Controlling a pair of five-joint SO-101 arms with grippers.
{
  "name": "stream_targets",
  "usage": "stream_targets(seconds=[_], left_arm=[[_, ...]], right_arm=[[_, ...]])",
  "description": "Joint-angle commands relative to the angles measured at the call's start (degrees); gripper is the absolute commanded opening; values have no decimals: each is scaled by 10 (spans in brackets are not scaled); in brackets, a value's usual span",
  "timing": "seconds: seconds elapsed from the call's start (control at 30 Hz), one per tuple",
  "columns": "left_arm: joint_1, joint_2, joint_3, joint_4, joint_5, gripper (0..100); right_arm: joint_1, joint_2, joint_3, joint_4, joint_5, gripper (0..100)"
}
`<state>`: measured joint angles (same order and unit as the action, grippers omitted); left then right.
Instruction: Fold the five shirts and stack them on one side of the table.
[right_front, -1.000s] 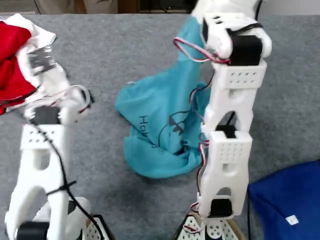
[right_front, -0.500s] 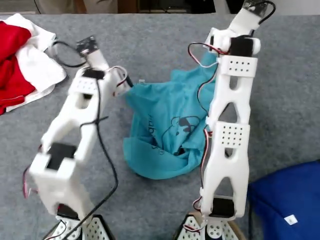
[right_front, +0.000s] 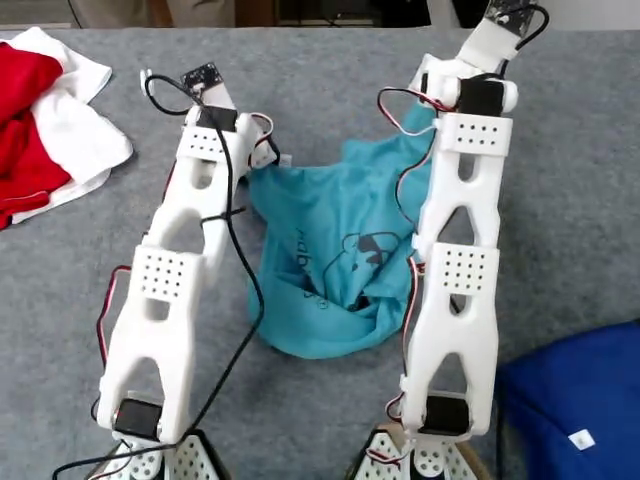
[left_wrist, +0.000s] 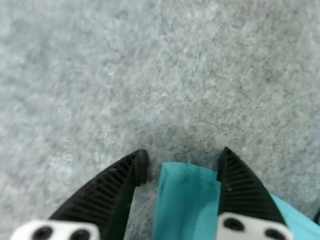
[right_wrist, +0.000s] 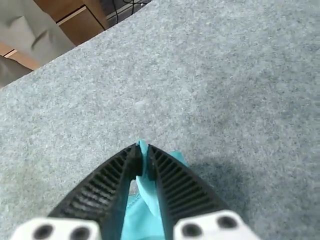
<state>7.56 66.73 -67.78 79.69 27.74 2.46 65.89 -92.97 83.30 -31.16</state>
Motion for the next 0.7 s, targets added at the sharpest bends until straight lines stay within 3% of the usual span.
stream_targets(seconds=[0.0,0.17,0.27,0.67], left_arm=[[-6,52,-152,42,0,160],[-5,109,-274,89,0,65],[-3,115,-278,102,0,19],[-1,87,-277,172,1,42]], right_arm=[[9,-4,-25,-12,4,5],[10,-4,-25,-19,2,5],[13,-4,-24,-19,2,5],[13,-4,-24,-19,2,5]])
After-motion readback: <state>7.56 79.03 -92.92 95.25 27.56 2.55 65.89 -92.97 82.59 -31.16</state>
